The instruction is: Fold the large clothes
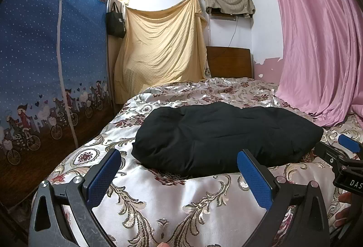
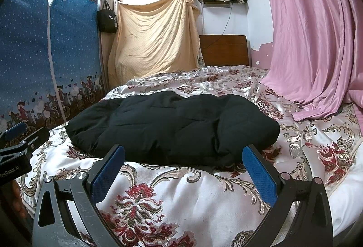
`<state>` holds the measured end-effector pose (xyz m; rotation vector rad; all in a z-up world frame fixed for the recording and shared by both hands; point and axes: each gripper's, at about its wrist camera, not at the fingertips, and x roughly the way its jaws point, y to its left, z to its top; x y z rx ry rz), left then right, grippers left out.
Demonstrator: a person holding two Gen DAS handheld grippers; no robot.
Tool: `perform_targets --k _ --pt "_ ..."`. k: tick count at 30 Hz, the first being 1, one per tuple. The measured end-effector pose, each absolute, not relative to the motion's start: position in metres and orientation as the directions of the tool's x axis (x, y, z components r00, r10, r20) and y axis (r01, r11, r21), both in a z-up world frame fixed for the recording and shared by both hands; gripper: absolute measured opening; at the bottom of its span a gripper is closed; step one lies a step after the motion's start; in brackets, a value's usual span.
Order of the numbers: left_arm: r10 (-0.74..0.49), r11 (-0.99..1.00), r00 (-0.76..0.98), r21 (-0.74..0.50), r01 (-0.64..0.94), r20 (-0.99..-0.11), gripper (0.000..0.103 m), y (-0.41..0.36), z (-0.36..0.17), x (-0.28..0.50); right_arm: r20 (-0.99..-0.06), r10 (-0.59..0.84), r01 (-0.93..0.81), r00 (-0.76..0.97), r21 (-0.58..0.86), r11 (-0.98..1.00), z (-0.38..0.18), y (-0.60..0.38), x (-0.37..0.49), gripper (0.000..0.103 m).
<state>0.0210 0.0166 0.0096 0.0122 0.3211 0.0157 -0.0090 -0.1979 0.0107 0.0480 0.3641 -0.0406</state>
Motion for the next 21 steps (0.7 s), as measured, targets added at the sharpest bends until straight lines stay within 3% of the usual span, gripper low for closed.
perform_targets --k 21 --pt "0.019 1.0 0.95 0.015 -0.015 -0.312 0.103 0.0167 0.0104 0.0209 -0.356 -0.03 0.048 0.934 0.041 0.998 0.0114 -0.1954 -0.0099 0.102"
